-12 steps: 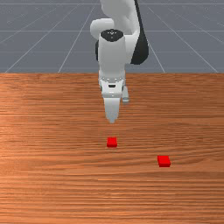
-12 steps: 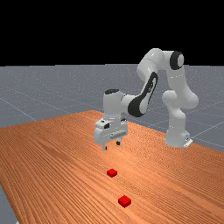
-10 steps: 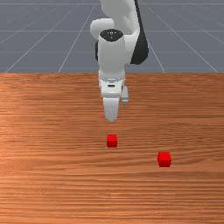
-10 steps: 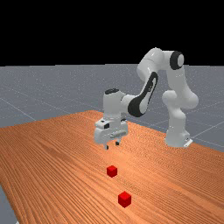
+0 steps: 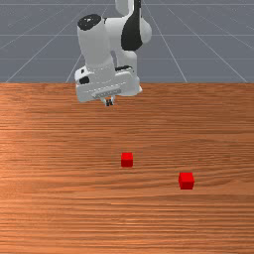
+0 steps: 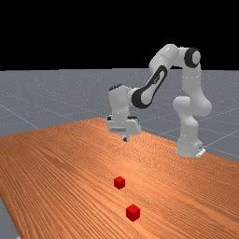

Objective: Stack all the cube

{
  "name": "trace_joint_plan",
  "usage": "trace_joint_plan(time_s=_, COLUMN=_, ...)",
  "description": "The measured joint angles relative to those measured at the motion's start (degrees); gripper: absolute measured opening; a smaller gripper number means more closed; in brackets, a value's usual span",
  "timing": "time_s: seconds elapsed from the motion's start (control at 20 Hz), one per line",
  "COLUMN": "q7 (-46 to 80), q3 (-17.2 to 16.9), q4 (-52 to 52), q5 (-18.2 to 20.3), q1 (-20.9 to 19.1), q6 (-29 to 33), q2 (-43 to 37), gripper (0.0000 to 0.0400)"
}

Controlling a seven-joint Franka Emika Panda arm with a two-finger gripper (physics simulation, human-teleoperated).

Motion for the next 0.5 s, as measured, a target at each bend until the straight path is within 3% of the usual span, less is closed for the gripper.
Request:
trace_joint_plan(time_s=0.1, q7=6.98, q3=-0.44, q4=-0.2, q5=2.18, q1=-0.04, q6=-0.52, q2=-0.46, gripper=0.0004)
trace_joint_plan(time_s=0.35, q7=13.65, q3=0.5, q4=-0.13, q5=3.43, q1=1.06, q6=1.59, q2=-0.56, gripper=0.0)
trace_joint_plan(time_s=0.4, q7=14.2, q3=0.97, q4=-0.01, q5=3.55, q1=1.77, q6=3.12, q2=-0.59, gripper=0.0157)
trace_joint_plan(time_s=0.45, q7=14.63, q3=1.32, q4=0.35, q5=3.72, q1=2.28, q6=4.29, q2=-0.45, gripper=0.0252)
trace_joint_plan(time_s=0.5, q7=15.07, q3=1.56, q4=0.6, q5=3.84, q1=2.67, q6=5.49, q2=-0.24, gripper=0.031)
